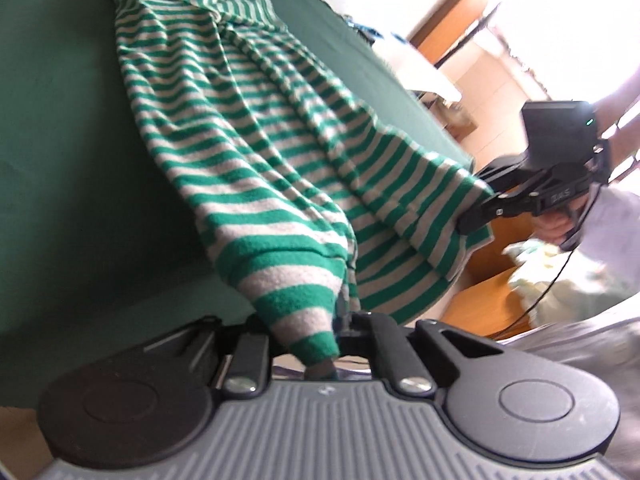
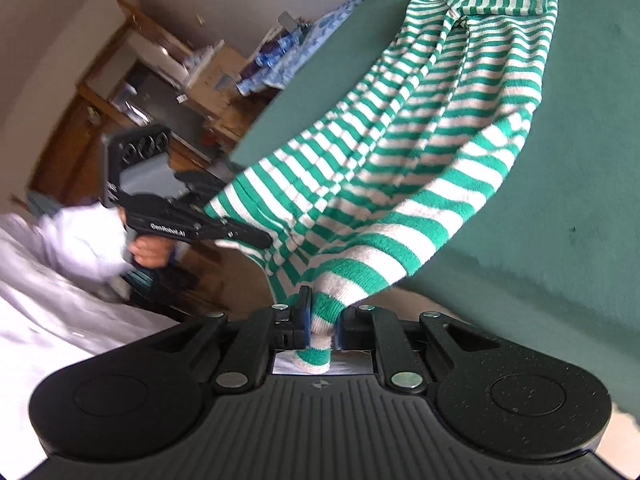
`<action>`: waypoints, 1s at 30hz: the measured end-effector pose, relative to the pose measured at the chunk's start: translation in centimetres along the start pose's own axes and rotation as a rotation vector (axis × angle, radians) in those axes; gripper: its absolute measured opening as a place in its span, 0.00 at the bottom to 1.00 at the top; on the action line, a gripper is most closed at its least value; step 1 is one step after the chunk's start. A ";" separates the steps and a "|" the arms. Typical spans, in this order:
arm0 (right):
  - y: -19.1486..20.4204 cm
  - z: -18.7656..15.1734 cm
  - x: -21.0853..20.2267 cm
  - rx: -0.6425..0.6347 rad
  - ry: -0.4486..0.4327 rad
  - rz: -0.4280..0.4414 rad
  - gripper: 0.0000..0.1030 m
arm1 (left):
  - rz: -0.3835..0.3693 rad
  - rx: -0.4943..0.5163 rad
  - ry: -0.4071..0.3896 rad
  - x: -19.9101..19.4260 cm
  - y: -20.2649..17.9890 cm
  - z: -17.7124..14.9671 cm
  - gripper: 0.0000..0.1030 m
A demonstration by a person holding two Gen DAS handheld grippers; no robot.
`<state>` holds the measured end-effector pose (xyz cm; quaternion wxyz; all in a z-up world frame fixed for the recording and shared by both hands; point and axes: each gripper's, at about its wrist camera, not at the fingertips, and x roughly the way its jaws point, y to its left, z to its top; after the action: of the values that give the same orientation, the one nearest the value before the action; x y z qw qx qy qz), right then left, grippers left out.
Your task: Fold clothes
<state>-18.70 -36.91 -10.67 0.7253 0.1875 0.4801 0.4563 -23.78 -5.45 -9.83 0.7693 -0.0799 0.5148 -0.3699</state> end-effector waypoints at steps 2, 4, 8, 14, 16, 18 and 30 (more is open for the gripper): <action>-0.6 1.1 -0.3 0.048 -0.025 0.025 0.11 | -0.030 -0.036 -0.007 -0.8 0.7 0.6 0.03; -1.0 2.2 -0.5 0.086 -0.050 0.039 0.11 | -0.047 -0.065 -0.012 -1.1 1.2 1.7 0.03; -1.9 4.8 -0.8 0.147 -0.089 0.036 0.11 | -0.058 -0.091 -0.021 -1.9 2.5 4.5 0.03; -4.5 7.9 -0.8 0.252 -0.149 -0.012 0.11 | -0.078 -0.112 0.017 -0.5 6.0 10.0 0.04; -5.4 8.4 -0.8 0.285 -0.165 -0.033 0.11 | -0.100 -0.117 0.030 -0.2 7.5 11.1 0.04; -5.9 8.9 -0.4 0.305 -0.178 -0.056 0.11 | -0.125 -0.122 0.050 0.3 8.9 12.1 0.04; -9.1 11.3 0.6 0.391 -0.194 -0.085 0.15 | -0.152 -0.210 0.079 1.0 12.9 15.1 0.04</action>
<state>-4.46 -39.26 -12.17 0.7365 0.3472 0.4950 0.3032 -4.51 -0.81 -10.17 0.7057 -0.1839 0.5730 -0.3740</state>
